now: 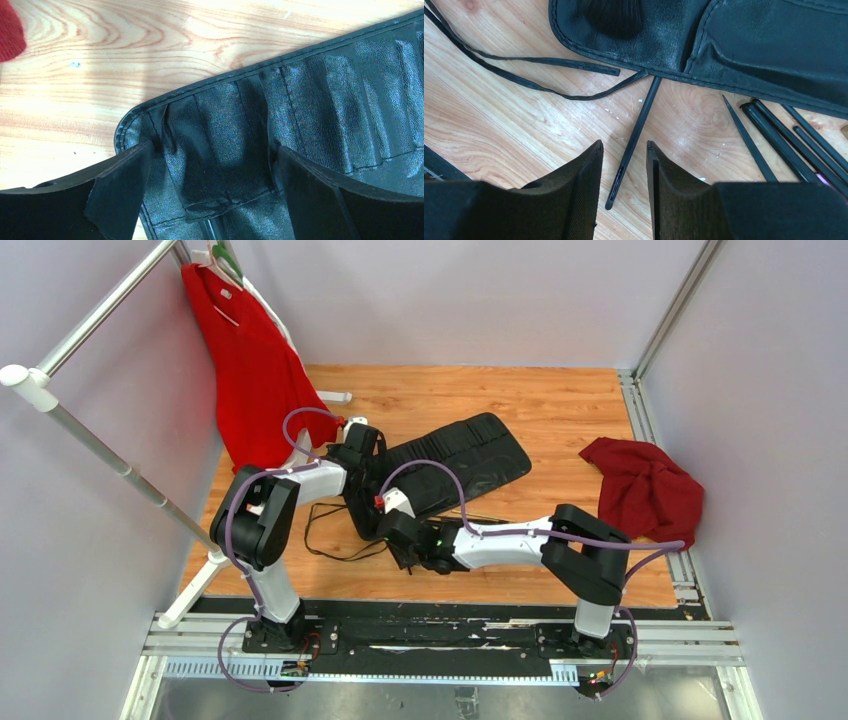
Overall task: Organize the makeup
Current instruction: Pick up the makeup brush from the center of the board.
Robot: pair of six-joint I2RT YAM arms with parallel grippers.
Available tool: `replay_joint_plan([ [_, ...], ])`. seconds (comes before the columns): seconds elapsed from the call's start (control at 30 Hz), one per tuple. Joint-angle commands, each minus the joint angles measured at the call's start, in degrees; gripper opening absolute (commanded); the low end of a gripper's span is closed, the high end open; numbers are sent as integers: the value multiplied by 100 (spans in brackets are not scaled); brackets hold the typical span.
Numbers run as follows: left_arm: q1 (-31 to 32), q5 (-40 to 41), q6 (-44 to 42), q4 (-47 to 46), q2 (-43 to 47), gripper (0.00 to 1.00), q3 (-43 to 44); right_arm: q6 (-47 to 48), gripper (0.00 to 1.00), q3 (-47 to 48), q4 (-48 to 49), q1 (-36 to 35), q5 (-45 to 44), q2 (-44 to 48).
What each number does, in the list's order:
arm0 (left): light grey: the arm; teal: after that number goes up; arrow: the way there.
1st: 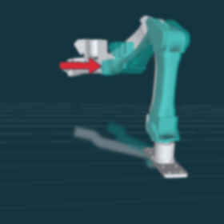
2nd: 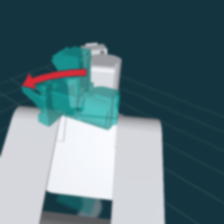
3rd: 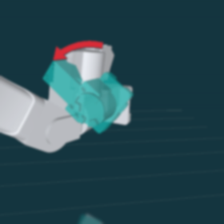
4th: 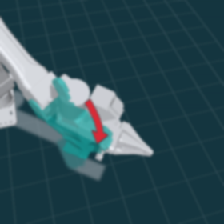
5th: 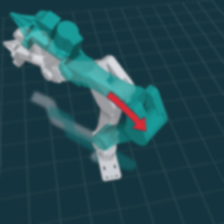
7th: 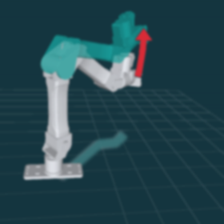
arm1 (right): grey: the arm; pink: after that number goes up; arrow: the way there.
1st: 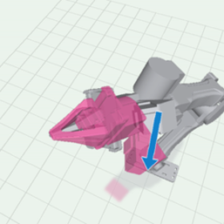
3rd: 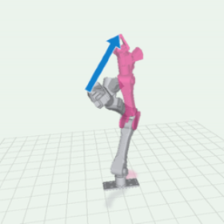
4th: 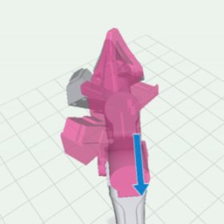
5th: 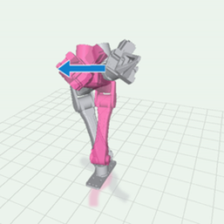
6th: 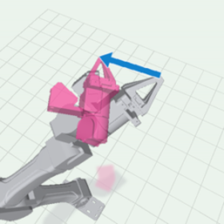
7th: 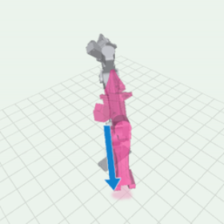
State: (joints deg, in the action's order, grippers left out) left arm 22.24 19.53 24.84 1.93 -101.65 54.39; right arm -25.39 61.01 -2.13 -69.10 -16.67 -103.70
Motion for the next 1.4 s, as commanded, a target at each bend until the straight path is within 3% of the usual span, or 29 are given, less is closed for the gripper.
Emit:
replay_joint_plan([
  [0.0,-37,-90,12,127,-186,98,19,-218,37,-137,92,-7,20,-120],
  [0.5,-36,-81,12,132,-190,98,28,-498,31,-321,167,70,100,-230],
  [0.73,-43,-81,12,135,-190,98,28,-670,23,-408,96,107,90,-212],
  [1.07,-40,-81,12,132,-191,98,32,-758,1,-288,-353,107,-200,-246],
  [1.37,-41,-78,12,145,-191,98,36,-725,1,-462,-843,91,-310,474],
])
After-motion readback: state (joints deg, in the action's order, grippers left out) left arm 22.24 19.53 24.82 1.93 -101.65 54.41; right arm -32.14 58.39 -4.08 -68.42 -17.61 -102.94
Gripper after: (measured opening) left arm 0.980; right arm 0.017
